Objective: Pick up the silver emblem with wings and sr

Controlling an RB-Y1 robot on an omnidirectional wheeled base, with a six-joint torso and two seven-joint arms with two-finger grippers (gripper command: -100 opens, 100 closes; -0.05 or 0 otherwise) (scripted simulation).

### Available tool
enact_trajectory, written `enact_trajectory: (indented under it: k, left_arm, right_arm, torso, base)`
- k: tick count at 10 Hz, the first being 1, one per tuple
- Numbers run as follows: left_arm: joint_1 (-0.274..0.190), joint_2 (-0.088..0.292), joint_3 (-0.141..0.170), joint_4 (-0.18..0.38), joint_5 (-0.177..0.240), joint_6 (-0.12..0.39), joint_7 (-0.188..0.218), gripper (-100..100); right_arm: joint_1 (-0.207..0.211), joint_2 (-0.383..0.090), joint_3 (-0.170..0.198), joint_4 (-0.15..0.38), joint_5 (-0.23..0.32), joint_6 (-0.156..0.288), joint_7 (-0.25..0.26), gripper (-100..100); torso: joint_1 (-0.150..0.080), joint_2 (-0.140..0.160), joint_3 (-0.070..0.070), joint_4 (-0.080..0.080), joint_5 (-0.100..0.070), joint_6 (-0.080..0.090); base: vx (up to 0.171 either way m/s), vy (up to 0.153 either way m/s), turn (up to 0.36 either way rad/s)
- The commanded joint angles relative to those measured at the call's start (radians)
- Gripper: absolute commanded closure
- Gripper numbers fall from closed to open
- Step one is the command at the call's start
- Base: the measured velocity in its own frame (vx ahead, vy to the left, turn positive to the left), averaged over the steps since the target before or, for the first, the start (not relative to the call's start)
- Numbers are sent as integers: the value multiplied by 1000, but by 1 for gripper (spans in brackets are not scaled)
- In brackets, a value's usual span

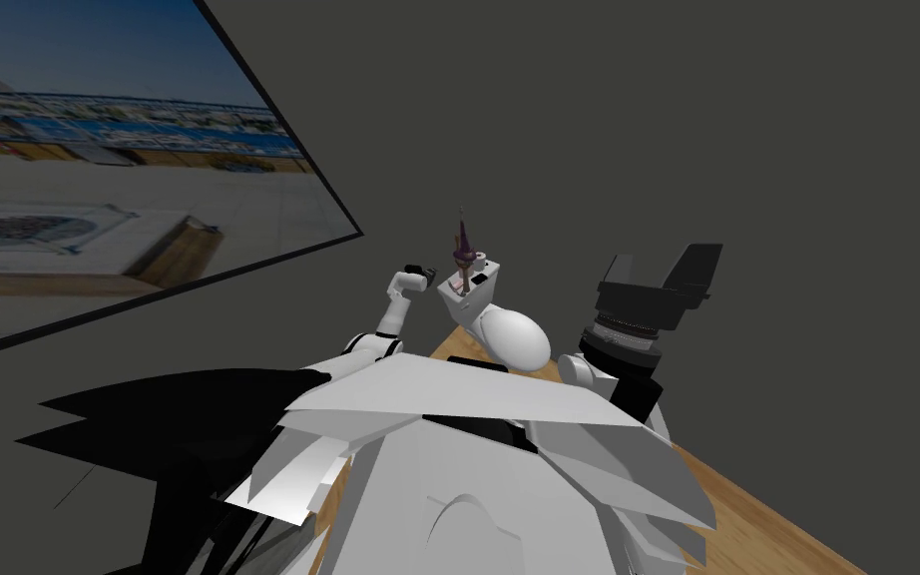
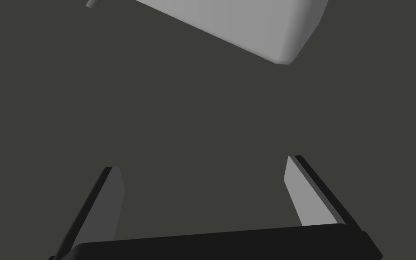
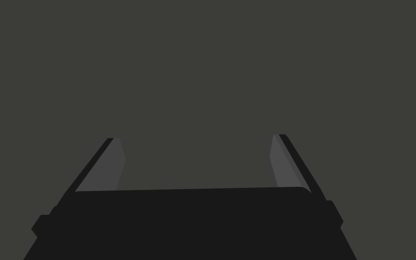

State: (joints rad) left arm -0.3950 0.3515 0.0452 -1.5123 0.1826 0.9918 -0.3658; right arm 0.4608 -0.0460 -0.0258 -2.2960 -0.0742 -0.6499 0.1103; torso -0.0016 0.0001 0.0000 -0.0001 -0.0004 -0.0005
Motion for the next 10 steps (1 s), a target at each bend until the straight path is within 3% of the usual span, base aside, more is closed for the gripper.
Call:
enact_trajectory:
  k: [1,4,5,6,9,10]
  left_arm:
    - [-47,-6,6,50,-8,35,-9,-100]
    - [-87,-11,11,108,-15,64,-17,-100]
    - [-126,-17,17,149,-22,92,-25,-100]
    - [-126,-17,17,159,-22,92,-25,-100]
    - [-207,-28,28,253,-36,148,-40,-100]
    - [-207,-28,28,264,-36,148,-40,-100]
  right_arm:
    - [0,0,0,0,0,0,0,0]
    - [0,0,0,0,0,0,0,0]
    - [0,0,0,0,0,0,0,0]
    - [0,0,0,0,0,0,0,0]
    - [0,0,0,0,0,0,0,0]
    - [0,0,0,0,0,0,0,0]
  torso:
    - [0,0,0,0,0,0]
    - [-1,0,0,0,0,0]
    - [-1,0,0,0,0,0]
    - [0,0,0,0,0,0]
    - [1,0,0,0,0,0]
    - [0,0,0,0,0,0]
  base:
    - [-6,-36,1]
    - [-1,-34,-15]
    - [-1,-24,-4]
    - [2,-21,-17]
    - [0,-10,-5]
    - [0,-16,-3]
